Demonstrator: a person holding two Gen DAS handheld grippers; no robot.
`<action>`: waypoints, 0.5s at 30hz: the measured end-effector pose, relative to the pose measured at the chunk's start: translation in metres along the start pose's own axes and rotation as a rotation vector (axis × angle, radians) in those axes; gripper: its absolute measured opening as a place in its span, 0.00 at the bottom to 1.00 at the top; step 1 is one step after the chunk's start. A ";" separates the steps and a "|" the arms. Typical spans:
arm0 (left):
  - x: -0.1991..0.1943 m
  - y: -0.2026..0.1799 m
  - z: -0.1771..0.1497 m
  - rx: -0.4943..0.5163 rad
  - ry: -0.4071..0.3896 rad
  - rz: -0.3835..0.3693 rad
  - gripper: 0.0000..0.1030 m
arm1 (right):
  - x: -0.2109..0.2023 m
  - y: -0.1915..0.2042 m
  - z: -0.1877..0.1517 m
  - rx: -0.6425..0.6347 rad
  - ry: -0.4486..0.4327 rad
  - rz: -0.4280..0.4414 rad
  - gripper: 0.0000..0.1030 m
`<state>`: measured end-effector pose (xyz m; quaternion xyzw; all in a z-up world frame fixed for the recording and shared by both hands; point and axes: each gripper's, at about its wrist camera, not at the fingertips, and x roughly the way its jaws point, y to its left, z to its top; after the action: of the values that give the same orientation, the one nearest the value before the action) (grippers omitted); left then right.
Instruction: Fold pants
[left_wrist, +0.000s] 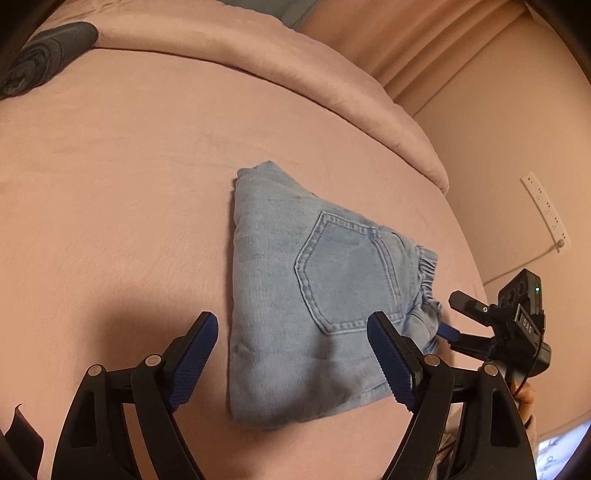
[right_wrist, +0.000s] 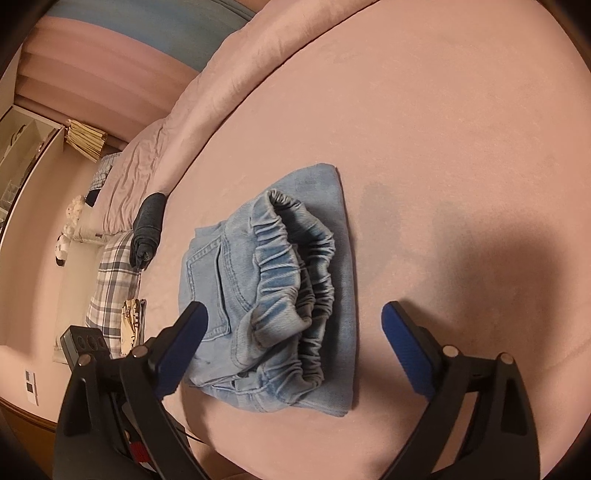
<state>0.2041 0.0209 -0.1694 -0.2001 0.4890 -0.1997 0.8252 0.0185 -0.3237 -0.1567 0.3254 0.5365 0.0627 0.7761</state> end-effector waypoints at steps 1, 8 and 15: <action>0.001 0.001 0.001 0.001 0.000 0.002 0.80 | 0.000 -0.001 0.001 -0.001 0.002 -0.004 0.93; 0.017 0.017 0.011 -0.058 0.046 -0.031 0.80 | 0.007 -0.007 0.006 0.002 0.022 -0.026 0.93; 0.031 0.015 0.010 -0.076 0.095 -0.091 0.80 | 0.017 -0.008 0.008 -0.016 0.055 -0.036 0.95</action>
<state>0.2282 0.0187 -0.1955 -0.2437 0.5251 -0.2277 0.7829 0.0309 -0.3262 -0.1728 0.3075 0.5630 0.0621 0.7646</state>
